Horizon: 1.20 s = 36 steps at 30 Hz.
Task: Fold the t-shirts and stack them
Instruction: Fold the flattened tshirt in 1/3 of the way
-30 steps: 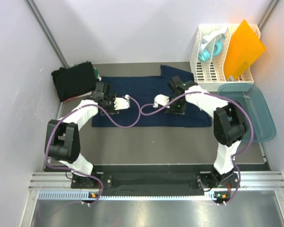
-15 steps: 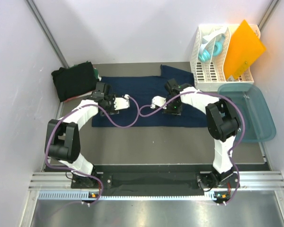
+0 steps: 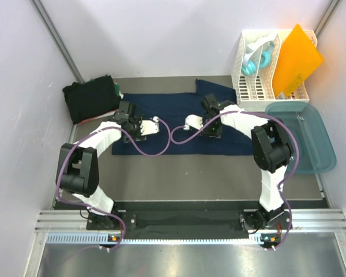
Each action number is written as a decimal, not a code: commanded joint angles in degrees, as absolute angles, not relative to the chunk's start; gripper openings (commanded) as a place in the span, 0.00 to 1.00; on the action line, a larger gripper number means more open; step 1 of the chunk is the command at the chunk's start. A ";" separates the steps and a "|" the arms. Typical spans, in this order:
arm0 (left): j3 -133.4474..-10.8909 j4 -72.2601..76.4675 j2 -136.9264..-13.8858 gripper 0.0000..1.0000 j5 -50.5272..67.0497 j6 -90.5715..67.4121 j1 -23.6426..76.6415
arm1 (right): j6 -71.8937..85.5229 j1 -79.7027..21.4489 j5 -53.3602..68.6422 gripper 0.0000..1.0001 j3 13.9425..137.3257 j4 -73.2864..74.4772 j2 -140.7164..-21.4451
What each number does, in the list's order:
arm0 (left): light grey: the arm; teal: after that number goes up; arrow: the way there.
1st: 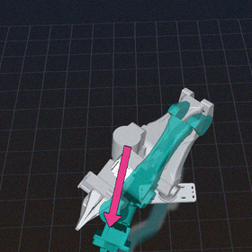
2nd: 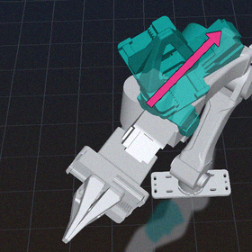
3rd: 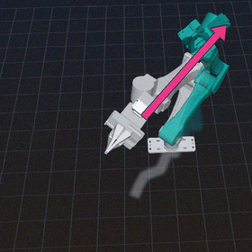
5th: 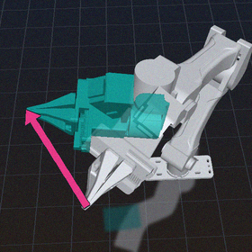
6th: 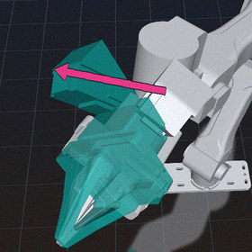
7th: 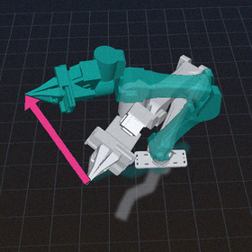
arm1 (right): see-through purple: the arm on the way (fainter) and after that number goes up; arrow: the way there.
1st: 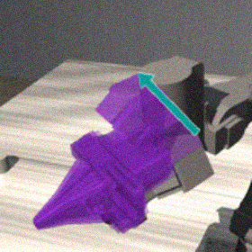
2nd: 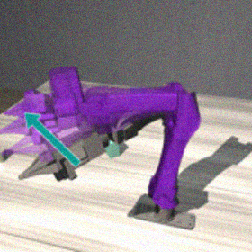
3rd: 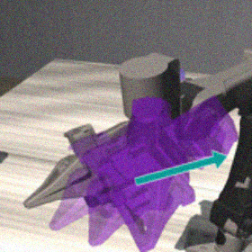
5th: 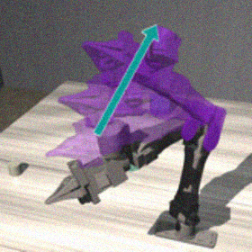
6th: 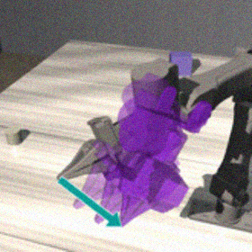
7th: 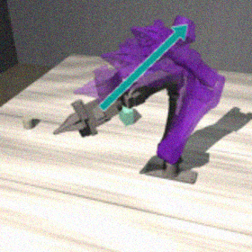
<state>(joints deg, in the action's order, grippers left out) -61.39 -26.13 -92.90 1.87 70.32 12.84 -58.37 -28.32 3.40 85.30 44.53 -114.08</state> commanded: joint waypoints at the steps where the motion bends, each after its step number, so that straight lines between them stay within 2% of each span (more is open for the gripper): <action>1: -61.70 -25.75 -93.43 0.65 2.20 69.70 13.45 | -58.01 -27.95 3.87 0.31 87.81 42.63 -114.52; 5: -62.14 -25.75 -93.87 0.65 2.20 69.78 13.54 | -58.27 -27.77 3.34 0.12 87.98 42.45 -116.36; 9: -62.40 -25.66 -94.22 0.65 2.11 69.70 13.54 | -58.10 -27.77 3.60 0.00 89.12 42.36 -116.46; 20: -62.49 -25.58 -95.01 0.65 2.64 69.35 14.32 | -62.92 -28.56 -2.02 0.00 96.85 39.38 -116.10; 32: -62.23 -25.75 -95.18 0.65 2.72 68.64 14.77 | -68.82 -31.55 -7.37 0.01 102.92 30.96 -124.19; 34: -62.31 -25.84 -95.18 0.65 2.72 68.64 14.85 | -69.34 -32.25 -8.08 0.09 102.83 29.10 -124.89; 35: -62.23 -25.67 -95.27 0.65 2.72 68.64 14.85 | -69.52 -32.52 -8.87 0.22 102.57 26.83 -124.98; 36: -62.23 -25.75 -95.36 0.66 2.90 68.64 14.85 | -69.61 -32.95 -9.31 0.26 102.13 25.85 -125.07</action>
